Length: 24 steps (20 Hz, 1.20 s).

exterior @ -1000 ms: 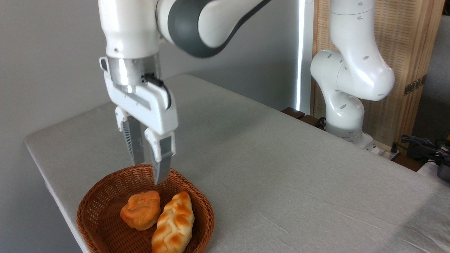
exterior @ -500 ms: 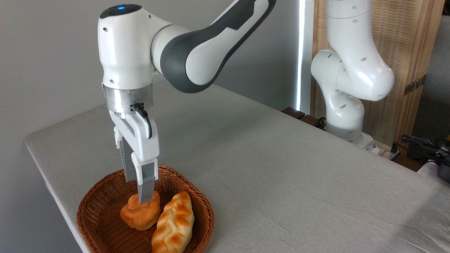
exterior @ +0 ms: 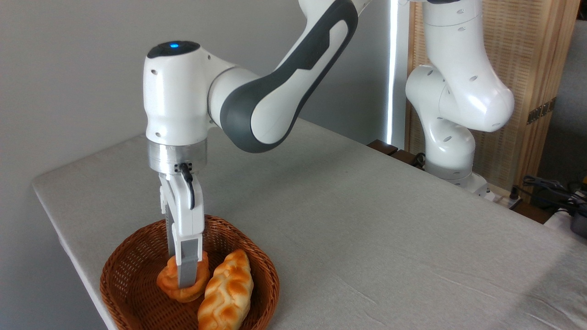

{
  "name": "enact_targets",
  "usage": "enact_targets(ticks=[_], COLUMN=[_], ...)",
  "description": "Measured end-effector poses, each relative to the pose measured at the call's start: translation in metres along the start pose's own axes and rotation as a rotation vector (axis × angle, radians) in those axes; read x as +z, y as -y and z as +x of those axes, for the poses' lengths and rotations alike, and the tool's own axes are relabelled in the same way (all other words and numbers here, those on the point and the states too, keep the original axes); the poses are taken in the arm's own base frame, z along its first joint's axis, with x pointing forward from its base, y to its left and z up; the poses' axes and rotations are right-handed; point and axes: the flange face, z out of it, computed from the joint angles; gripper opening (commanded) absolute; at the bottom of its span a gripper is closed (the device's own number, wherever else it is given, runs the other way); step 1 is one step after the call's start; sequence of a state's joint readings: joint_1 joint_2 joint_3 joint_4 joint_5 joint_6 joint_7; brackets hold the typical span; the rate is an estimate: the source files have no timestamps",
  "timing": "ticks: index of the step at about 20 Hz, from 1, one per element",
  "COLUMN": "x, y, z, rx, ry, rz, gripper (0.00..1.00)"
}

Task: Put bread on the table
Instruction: 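Close the gripper on the round orange bun, then lift the bun out of the basket and carry it onto the table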

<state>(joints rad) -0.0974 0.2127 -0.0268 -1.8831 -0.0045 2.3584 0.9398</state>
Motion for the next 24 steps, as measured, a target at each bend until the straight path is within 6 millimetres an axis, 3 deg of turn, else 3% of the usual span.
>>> enact_targets(ticks=[12,15,17,20,23,24], x=[-0.001,-0.010,-0.031,-0.086,-0.140,-0.149], y=[0.003,0.006,0.009,0.010,-0.007,-0.015], z=[-0.004,-0.006,-0.007,-0.015,-0.032,-0.036], rx=[0.034,0.029,-0.007,-0.113,-0.188,-0.188], ry=[0.000,-0.007,-0.036,-0.099,-0.082,-0.062], rz=[0.007,0.020,0.016,-0.045,-0.128,-0.164], gripper=[0.03,0.04,0.04,0.05,0.14,0.16])
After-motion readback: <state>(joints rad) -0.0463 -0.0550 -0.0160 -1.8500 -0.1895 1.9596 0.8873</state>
